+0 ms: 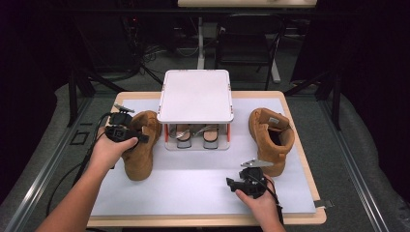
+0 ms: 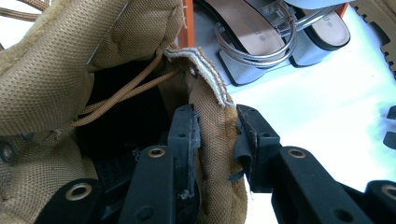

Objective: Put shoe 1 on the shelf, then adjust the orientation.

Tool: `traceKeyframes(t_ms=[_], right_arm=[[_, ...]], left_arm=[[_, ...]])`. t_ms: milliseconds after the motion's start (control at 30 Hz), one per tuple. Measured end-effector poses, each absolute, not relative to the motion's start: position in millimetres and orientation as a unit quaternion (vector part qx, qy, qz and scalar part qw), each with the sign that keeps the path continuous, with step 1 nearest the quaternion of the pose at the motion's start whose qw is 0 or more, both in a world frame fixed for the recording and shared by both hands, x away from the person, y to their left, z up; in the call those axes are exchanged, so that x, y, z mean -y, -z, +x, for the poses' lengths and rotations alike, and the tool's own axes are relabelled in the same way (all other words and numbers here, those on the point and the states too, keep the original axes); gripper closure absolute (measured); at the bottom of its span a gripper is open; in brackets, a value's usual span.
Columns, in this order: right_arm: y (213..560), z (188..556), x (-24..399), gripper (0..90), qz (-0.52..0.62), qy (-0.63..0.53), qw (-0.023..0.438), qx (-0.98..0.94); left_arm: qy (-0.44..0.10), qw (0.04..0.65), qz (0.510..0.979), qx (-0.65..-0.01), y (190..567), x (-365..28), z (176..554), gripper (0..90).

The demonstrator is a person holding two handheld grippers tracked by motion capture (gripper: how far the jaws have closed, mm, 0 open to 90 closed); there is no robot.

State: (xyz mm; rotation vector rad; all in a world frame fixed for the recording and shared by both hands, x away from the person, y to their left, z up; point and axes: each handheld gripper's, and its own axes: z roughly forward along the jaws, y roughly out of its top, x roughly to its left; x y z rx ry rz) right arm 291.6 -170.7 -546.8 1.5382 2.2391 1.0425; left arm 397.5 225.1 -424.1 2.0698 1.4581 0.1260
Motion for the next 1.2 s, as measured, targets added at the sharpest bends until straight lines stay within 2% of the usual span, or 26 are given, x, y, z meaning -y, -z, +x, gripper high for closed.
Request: traceKeyframes(t_ms=[300, 667, 933, 1200], right_arm=[[546, 291, 171, 43.2, 0.525, -0.353, 0.123, -0.765], [534, 289, 168, 48.3, 0.516, -0.332, 0.141, -0.777], [515, 290, 181, 50.0, 0.528, -0.327, 0.128, -0.773], [499, 284, 186, 49.9, 0.524, -0.313, 0.129, -0.781]], left_arm=[[-0.049, 0.316, 0.769, -0.553, 417, -234, 395, 61.1], [-0.077, 0.323, 0.763, -0.555, 397, -254, 384, 61.7], [-0.108, 0.33, 0.749, -0.565, 384, -279, 373, 59.7], [-0.091, 0.335, 0.739, -0.577, 385, -292, 373, 57.9]])
